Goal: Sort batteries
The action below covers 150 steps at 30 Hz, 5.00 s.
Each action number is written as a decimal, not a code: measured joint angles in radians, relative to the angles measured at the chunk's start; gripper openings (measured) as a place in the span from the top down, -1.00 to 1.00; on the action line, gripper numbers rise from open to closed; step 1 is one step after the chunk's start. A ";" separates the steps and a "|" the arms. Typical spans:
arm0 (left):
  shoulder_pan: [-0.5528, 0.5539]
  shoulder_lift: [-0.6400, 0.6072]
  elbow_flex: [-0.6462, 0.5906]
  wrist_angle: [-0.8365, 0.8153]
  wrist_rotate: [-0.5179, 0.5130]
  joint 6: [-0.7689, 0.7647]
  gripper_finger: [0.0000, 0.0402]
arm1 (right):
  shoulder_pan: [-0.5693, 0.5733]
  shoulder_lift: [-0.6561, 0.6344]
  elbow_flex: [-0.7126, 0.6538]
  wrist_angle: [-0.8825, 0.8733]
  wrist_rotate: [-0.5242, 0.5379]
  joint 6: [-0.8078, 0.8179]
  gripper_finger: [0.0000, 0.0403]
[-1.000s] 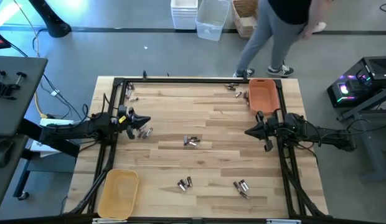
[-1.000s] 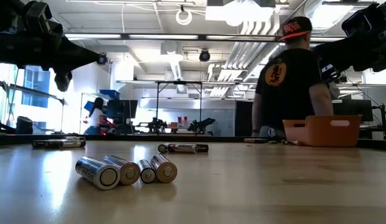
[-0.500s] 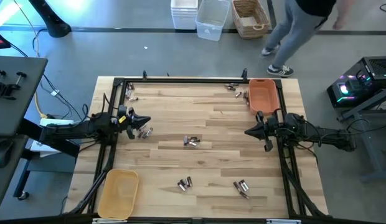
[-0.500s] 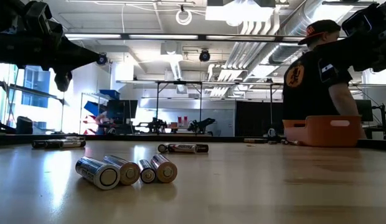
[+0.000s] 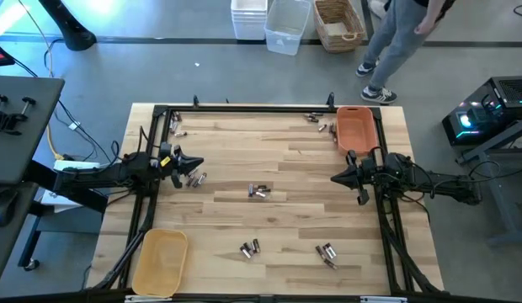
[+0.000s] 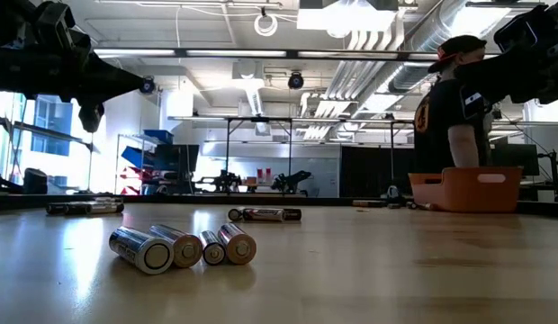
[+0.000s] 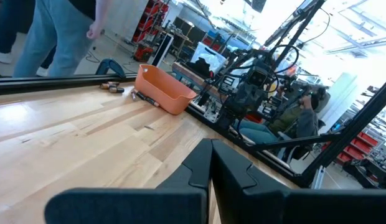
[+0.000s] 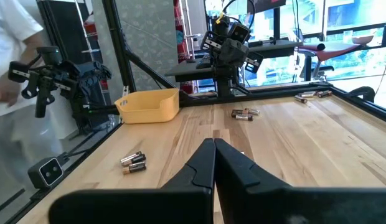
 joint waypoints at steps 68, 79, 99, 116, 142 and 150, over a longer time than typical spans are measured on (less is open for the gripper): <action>0.000 0.000 0.000 0.000 0.000 0.000 1.00 | 0.794 1.410 0.761 -0.093 -0.088 1.504 0.96; 0.000 0.000 0.000 0.000 0.000 0.000 1.00 | 0.731 1.580 0.897 -0.377 -0.075 1.283 0.49; 0.000 0.000 0.000 0.000 0.000 0.000 1.00 | 0.733 1.801 1.120 -0.710 0.055 1.233 0.48; 0.000 0.000 0.000 0.000 0.000 0.000 1.00 | 0.733 1.795 1.159 -0.901 0.072 1.197 0.48; 0.000 0.000 0.000 0.000 0.000 0.000 1.00 | 0.726 1.883 1.154 -0.817 0.073 1.279 0.74; 0.000 0.000 0.000 0.000 0.000 0.000 1.00 | 0.692 1.786 1.251 -1.006 0.308 1.209 0.92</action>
